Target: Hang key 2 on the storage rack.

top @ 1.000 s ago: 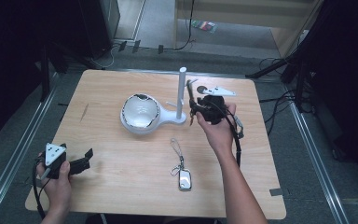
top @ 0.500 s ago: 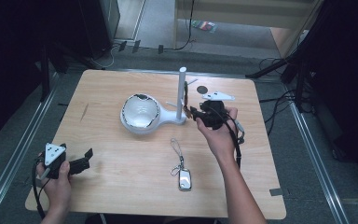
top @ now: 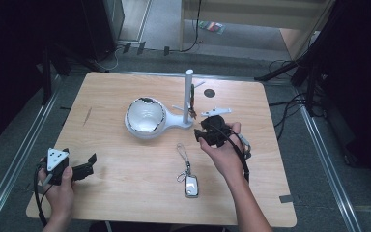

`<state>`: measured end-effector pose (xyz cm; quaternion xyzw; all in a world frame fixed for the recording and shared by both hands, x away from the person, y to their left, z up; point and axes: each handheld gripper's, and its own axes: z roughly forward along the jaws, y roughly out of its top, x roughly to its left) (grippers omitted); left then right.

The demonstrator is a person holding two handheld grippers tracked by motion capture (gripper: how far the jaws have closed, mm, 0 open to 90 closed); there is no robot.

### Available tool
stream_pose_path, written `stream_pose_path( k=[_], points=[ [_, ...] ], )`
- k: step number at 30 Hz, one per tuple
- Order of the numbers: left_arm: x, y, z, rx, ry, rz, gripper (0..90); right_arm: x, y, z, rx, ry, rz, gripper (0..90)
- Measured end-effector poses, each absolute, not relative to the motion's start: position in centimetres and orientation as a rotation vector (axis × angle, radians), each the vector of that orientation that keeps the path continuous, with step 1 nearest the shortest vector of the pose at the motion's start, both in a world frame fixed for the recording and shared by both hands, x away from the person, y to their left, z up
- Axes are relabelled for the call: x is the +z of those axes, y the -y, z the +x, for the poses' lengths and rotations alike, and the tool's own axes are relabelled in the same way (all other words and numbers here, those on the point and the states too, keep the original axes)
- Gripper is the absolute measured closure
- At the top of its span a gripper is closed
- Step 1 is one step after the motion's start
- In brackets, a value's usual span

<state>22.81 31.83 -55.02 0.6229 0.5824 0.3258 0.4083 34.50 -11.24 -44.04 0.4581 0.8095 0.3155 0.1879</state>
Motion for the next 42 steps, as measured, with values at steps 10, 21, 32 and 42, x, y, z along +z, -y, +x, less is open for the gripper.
stream_pose_path(
  k=[10, 21, 32, 42],
  points=[
    [-55.0, -31.8, 22.8, 0.826, -1.467, 1.568, 0.0, -45.2, 9.9, 33.8, 0.779, -2.376, 1.298, 57.0],
    [-55.0, -31.8, 22.8, 0.822, -1.465, 1.568, 0.0, -46.7, 8.7, 33.4, 0.648, -2.489, 1.318, 58.4],
    [-55.0, -31.8, 22.8, 0.826, -1.464, 1.568, 0.0, -47.8, 8.3, 33.2, 0.598, -2.566, 1.37, 62.2],
    [-55.0, -31.8, 22.8, 0.826, -1.464, 1.568, 0.0, -48.8, 7.6, 32.8, 0.54, -2.631, 1.4, 65.5]
  ],
)
